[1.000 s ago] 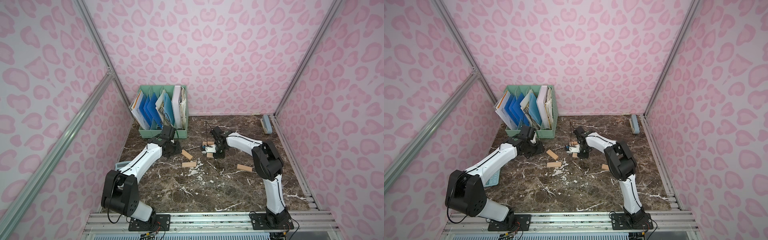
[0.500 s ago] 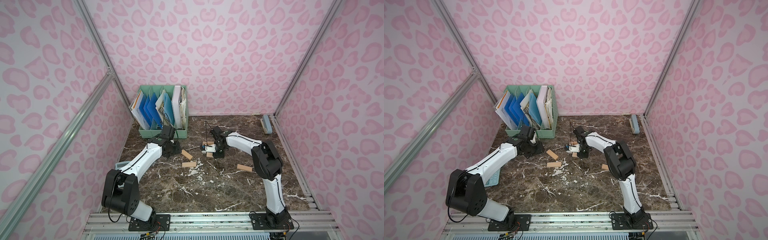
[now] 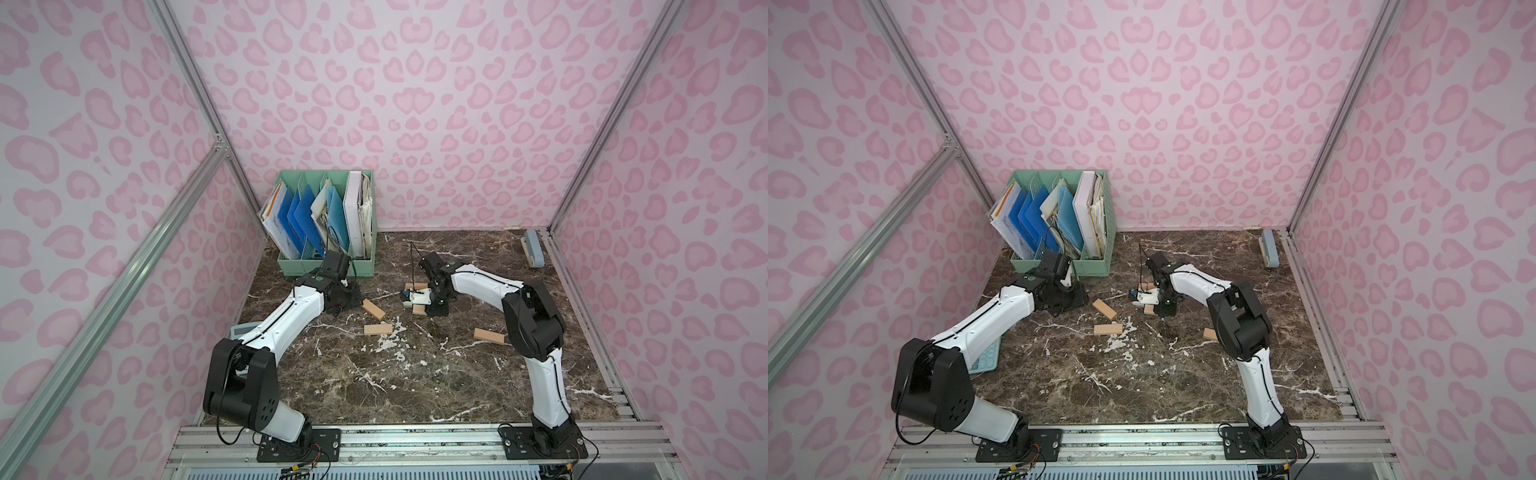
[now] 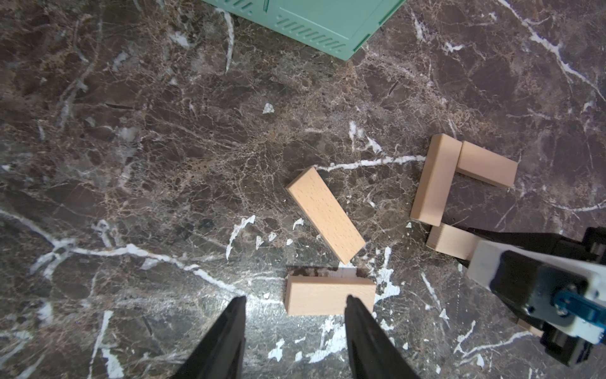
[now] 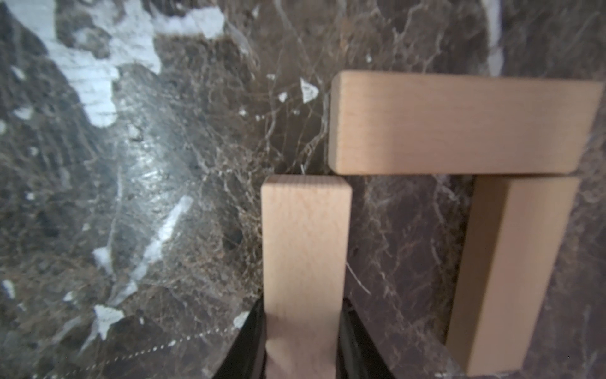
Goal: Assemble the number 6 with building blocks
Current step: Assemble the building block at the center of the board.
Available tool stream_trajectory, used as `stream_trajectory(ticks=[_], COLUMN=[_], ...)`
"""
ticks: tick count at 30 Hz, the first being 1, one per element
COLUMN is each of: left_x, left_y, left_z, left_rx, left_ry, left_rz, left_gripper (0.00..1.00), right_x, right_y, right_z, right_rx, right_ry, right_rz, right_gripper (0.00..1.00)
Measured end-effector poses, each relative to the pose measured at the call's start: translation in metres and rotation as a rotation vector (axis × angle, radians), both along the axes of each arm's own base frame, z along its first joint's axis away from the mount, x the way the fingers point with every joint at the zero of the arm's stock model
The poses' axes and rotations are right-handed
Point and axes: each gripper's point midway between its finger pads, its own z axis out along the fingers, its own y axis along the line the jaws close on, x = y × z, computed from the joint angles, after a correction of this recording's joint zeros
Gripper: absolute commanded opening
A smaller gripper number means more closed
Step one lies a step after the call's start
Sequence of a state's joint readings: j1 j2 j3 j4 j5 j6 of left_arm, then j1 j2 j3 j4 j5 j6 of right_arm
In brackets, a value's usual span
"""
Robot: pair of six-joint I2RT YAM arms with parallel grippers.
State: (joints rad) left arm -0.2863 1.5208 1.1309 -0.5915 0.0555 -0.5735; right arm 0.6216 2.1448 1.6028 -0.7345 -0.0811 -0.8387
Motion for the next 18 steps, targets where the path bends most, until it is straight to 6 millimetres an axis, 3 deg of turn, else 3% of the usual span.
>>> stream_trajectory(ticks=[9, 18], left_x=[0.0014, 0.0011], left_y=[-0.0003, -0.0019], left_z=[0.0007, -0.0001], left_rx=[-0.002, -0.010], left_ry=[-0.006, -0.003], left_rz=[0.001, -0.004], left_gripper=[0.53, 0.53], right_x=[-0.0001, -0.0005], right_y=[0.0002, 0.0000], right_z=[0.0002, 0.0006], right_rx=[0.002, 0.005], right_ry=[0.000, -0.004], right_rz=[0.000, 0.000], right_gripper=[0.14, 0.31])
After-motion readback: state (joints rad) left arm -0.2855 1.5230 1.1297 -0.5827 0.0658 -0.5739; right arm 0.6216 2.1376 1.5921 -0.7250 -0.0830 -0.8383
